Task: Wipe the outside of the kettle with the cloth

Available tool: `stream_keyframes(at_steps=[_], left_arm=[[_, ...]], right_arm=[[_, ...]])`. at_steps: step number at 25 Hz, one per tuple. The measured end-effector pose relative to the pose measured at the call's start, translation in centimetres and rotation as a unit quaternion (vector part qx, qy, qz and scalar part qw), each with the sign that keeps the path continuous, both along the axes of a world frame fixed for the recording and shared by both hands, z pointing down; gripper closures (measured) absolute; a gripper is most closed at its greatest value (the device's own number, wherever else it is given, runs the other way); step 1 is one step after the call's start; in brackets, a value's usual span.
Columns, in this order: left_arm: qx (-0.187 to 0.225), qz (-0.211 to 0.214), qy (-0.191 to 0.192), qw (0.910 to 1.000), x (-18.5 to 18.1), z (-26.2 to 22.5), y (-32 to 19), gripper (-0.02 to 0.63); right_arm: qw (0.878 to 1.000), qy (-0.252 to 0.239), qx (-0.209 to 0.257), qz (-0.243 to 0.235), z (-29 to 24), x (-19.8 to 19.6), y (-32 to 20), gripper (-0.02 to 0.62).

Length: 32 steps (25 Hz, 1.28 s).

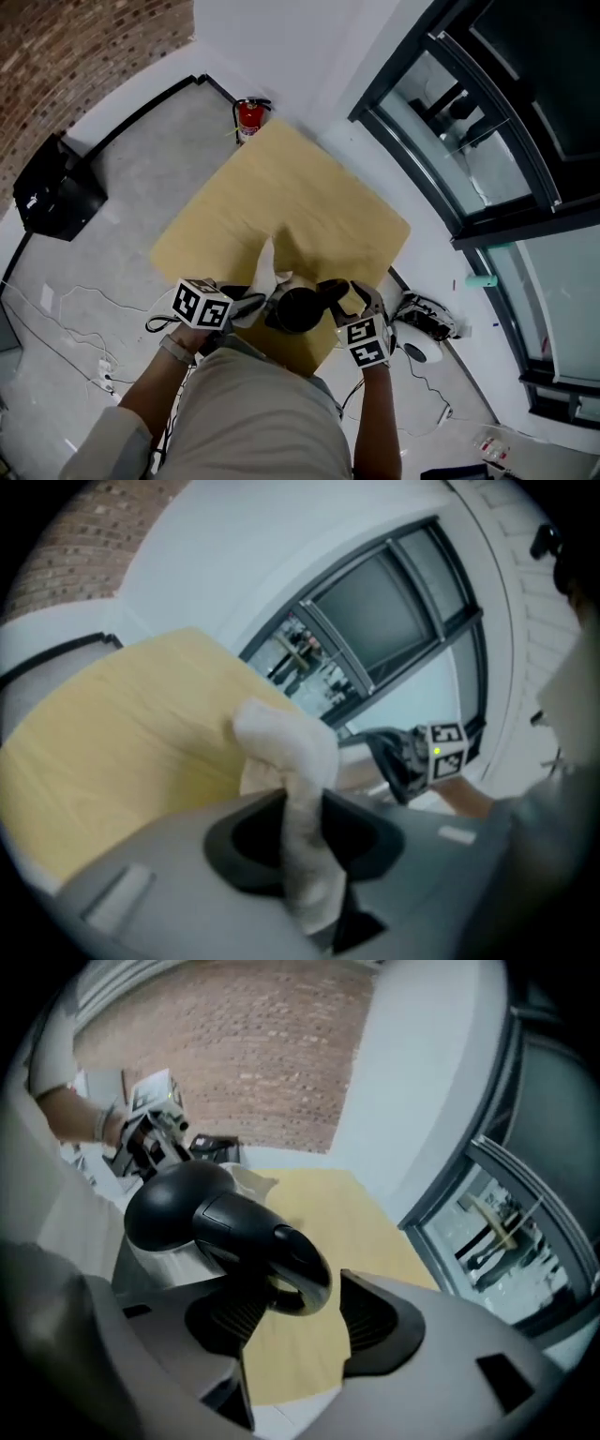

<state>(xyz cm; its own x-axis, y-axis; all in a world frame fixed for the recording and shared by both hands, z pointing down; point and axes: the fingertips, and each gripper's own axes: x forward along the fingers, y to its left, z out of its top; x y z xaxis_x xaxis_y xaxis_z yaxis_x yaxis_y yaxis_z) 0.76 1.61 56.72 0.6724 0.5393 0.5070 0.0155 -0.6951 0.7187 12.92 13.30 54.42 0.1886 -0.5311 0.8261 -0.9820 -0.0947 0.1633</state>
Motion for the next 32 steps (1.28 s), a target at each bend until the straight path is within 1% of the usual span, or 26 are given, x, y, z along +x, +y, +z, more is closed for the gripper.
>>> stream_keyframes(at_steps=[1,3,4,6,8,10,12,14,15,18,20,22,24,25,26,27,28,29,30,32], left_arm=[[-0.016,-0.003,0.010,0.9998,0.1,-0.5,-0.2,0.500],[-0.028,0.002,0.030,0.9991,0.5,-1.5,-0.7,0.500],[-0.023,0.009,0.038,0.9990,0.8,-2.0,-1.2,0.500],[0.000,0.021,0.050,0.9985,1.8,-2.7,-2.1,0.499],[0.028,0.026,0.058,0.9976,3.4,-2.8,-2.8,0.499],[0.064,0.037,0.058,0.9955,5.0,-2.4,-3.0,0.499],[0.101,0.060,0.057,0.9914,6.0,-1.8,-2.4,0.499],[0.116,0.074,0.056,0.9889,6.4,-1.4,-1.4,0.499],[0.116,0.071,0.057,0.9891,6.4,-1.4,-1.1,0.500],[0.100,0.051,0.054,0.9922,6.1,-1.6,-0.7,0.505],[0.092,0.054,0.045,0.9934,5.0,-1.7,-0.4,0.506],[0.083,0.074,0.033,0.9932,3.2,-1.9,0.2,0.506],[0.069,0.108,0.020,0.9915,1.0,-1.8,1.6,0.505],[0.055,0.122,0.017,0.9909,0.0,-1.7,2.5,0.505],[0.035,0.126,0.014,0.9913,-0.8,-1.3,3.3,0.503],[0.011,0.118,0.011,0.9929,-1.2,-0.7,3.9,0.503],[-0.010,0.102,0.003,0.9947,-1.4,0.2,4.1,0.502],[-0.022,0.084,-0.010,0.9962,-1.4,1.6,4.0,0.502],[-0.021,0.071,-0.029,0.9969,-1.5,3.4,3.6,0.502],[0.002,0.066,-0.079,0.9947,-2.0,7.7,3.4,0.503]], right_arm=[[0.999,-0.029,0.036,0.013,-0.5,-0.5,0.4,0.358],[0.992,-0.088,0.092,0.013,-1.6,-1.9,1.1,0.345],[0.988,-0.115,0.106,0.002,-1.8,-2.9,1.6,0.340],[0.979,-0.166,0.112,-0.028,-1.4,-5.3,2.8,0.324],[0.971,-0.200,0.116,-0.052,-0.5,-7.7,3.2,0.316],[0.969,-0.200,0.133,-0.057,-0.1,-8.9,2.2,0.308],[0.970,-0.184,0.147,-0.055,-0.1,-9.4,0.7,0.288],[0.973,-0.167,0.151,-0.058,0.0,-9.9,-0.5,0.238],[0.973,-0.161,0.151,-0.060,0.1,-10.2,-0.8,0.234],[0.972,-0.169,0.151,-0.057,0.4,-9.8,-0.6,0.205],[0.971,-0.182,0.139,-0.064,0.7,-9.2,0.0,0.176],[0.973,-0.182,0.122,-0.078,0.7,-8.5,0.6,0.164],[0.973,-0.180,0.116,-0.087,0.5,-7.5,1.1,0.153],[0.972,-0.184,0.114,-0.086,0.5,-7.0,1.5,0.153],[0.972,-0.190,0.112,-0.083,0.5,-6.6,2.0,0.153],[0.971,-0.195,0.110,-0.080,0.6,-6.3,2.3,0.155],[0.971,-0.198,0.109,-0.078,0.6,-6.1,2.4,0.155],[0.971,-0.199,0.109,-0.079,0.5,-6.2,2.3,0.155],[0.971,-0.197,0.108,-0.081,0.5,-6.3,2.1,0.155],[0.971,-0.196,0.103,-0.087,0.5,-6.5,1.7,0.155]])
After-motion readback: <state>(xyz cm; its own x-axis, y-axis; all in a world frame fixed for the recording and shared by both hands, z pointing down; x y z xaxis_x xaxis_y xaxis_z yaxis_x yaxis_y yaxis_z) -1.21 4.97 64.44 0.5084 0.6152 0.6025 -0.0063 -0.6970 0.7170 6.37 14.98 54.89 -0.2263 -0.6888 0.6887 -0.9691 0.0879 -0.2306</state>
